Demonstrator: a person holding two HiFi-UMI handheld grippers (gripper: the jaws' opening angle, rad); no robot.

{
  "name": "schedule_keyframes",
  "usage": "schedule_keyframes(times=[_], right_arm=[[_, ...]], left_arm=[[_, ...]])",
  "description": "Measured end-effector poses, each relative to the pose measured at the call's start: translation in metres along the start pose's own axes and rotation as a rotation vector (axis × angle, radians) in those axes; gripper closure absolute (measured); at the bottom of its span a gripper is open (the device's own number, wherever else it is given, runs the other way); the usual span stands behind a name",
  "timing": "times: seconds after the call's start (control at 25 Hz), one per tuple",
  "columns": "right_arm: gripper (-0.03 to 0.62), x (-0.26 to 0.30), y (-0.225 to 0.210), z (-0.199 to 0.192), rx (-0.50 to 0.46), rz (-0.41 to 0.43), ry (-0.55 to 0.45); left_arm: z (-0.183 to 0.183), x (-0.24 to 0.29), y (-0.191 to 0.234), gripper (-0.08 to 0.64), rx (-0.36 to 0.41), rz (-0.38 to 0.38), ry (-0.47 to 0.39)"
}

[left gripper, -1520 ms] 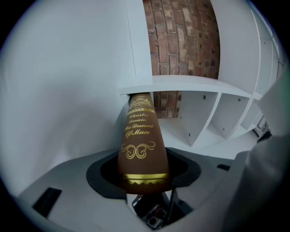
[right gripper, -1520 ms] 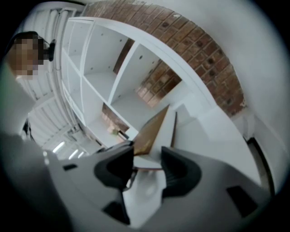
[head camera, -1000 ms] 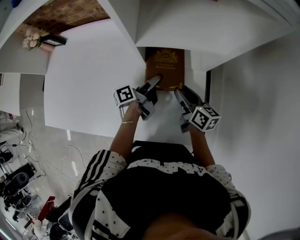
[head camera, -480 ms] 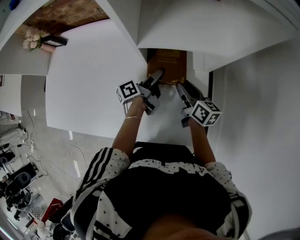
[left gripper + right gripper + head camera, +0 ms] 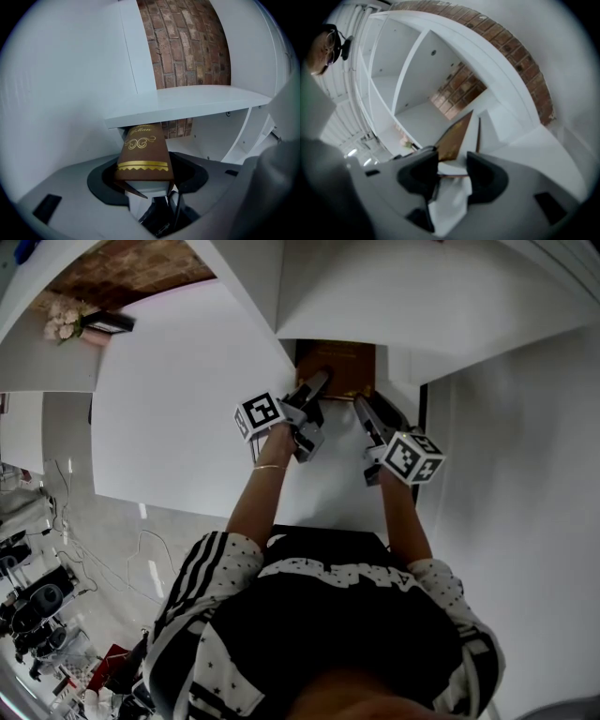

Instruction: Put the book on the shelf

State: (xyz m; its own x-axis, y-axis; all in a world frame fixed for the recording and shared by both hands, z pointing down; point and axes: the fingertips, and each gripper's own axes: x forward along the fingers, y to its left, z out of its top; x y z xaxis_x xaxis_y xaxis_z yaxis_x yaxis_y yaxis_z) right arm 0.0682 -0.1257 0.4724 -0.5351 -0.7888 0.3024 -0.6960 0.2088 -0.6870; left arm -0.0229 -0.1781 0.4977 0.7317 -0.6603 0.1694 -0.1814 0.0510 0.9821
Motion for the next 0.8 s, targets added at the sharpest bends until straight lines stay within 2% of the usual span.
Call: schedule_keyframes(times=[0.48,0.8], right_arm=[[0.388,0.004,0.003,0.012,-0.028,-0.013,-0.009],[0.388,0.03,-0.018,0.014,-0.048,0.017,-0.018]], left_arm=[[0.001,0.001,-0.008,0.285,0.012,0.002,0.011],[0.011,0.014,0.011,0.278,0.039,0.018,-0.005]])
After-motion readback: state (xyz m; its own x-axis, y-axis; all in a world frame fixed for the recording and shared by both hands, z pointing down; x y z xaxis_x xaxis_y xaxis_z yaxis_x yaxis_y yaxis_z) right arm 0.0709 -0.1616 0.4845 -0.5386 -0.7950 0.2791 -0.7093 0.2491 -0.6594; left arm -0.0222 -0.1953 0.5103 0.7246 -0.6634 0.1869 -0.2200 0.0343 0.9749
